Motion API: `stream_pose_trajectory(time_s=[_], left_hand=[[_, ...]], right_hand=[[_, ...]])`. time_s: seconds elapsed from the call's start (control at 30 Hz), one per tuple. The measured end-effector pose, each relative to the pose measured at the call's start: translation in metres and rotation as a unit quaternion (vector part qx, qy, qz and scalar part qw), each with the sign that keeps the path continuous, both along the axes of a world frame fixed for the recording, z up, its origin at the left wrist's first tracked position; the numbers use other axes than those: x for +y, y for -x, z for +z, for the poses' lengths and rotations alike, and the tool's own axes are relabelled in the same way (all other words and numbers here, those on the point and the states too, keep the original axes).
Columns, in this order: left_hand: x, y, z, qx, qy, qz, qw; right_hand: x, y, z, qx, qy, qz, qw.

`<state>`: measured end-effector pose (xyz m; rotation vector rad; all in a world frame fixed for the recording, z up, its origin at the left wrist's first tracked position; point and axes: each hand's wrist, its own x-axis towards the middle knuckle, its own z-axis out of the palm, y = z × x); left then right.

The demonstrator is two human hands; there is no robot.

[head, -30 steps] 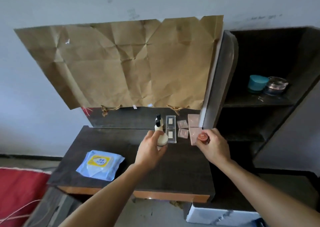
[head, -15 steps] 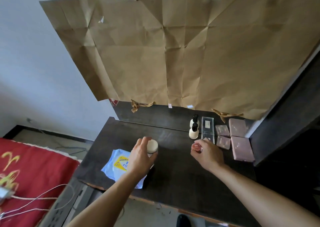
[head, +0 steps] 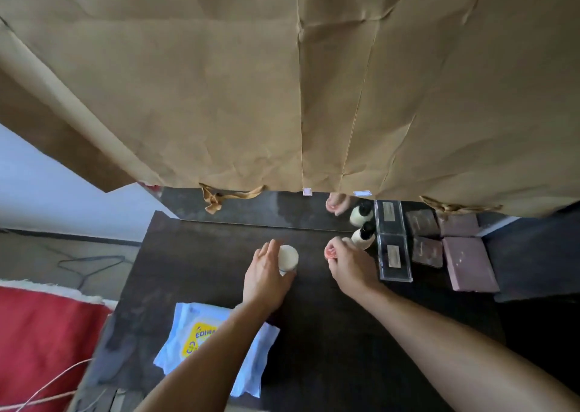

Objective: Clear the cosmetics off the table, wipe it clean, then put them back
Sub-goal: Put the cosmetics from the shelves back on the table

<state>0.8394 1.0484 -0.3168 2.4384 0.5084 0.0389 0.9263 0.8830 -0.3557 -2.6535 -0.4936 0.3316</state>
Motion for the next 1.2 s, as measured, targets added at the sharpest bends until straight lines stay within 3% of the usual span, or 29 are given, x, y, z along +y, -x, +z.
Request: stream_pose_trajectory(time_s=[0.37,0.67,0.93,1.2], left_hand=[[0.013,-0.059,-0.045,0.041,0.001,-0.093,0.995],[0.021,-0.049,-0.029,-0.028,-0.05,-0.153,0.987],[-0.03,-0.016,0.014,-0.026,-0.012,-0.198,0.98],[-0.162,0.006,0.046,-0.073,-0.016,-0.272,0.959]], right_hand=[[0.019,-0.003,-0.031,-0.039,-0.08,-0.114,0.99],[0.004,0.023,-0.007,-0.019,-0.067,-0.132,0.989],[-0.087,0.065,0.033,-0.013,-0.004,-0.173,0.985],[-0.227,0.102,0.065,-0.053,0.007,-0.219,0.974]])
